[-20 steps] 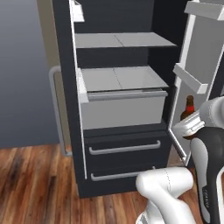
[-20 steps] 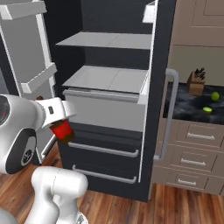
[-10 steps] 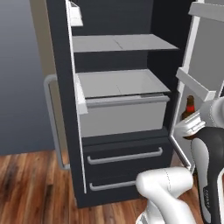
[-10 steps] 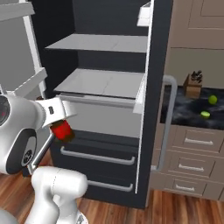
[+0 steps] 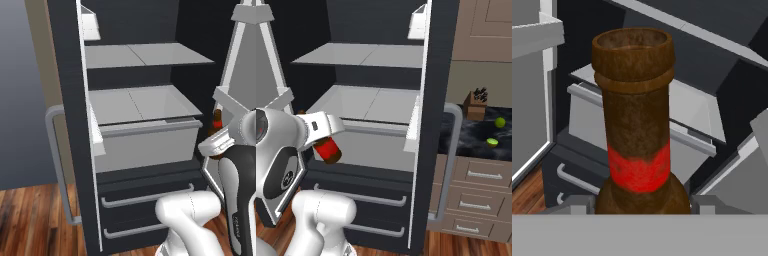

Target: Place the beer on the top shelf of the fridge to keep it out of children's reach, and place the kiwi and lime on lower shelves for easy access.

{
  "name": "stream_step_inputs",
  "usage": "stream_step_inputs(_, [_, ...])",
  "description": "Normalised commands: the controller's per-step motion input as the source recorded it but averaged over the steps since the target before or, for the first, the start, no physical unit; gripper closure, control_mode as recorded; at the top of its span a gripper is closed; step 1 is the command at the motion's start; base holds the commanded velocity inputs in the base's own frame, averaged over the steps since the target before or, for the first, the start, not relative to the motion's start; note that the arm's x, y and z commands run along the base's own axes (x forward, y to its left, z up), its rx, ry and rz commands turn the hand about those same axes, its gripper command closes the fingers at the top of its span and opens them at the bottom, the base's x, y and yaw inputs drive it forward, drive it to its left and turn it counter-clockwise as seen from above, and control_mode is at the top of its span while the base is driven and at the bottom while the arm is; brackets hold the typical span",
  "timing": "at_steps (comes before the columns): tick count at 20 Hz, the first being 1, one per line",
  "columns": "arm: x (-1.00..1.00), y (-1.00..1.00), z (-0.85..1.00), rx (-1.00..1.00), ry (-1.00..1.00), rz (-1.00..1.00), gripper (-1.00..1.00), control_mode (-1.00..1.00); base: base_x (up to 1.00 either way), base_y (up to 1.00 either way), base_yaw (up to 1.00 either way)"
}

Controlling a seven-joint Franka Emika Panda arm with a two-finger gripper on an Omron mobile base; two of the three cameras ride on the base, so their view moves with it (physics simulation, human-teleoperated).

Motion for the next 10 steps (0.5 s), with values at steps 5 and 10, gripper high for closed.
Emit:
stream_step_inputs(5, [0.00,0.00,0.00,0.00,0.00,0.00,1.00,1.00,0.56,0.33,-0.07])
stream_step_inputs(10, [0.00,0.00,0.00,0.00,0.00,0.00,1.00,1.00,0.58,0.38,-0.08])
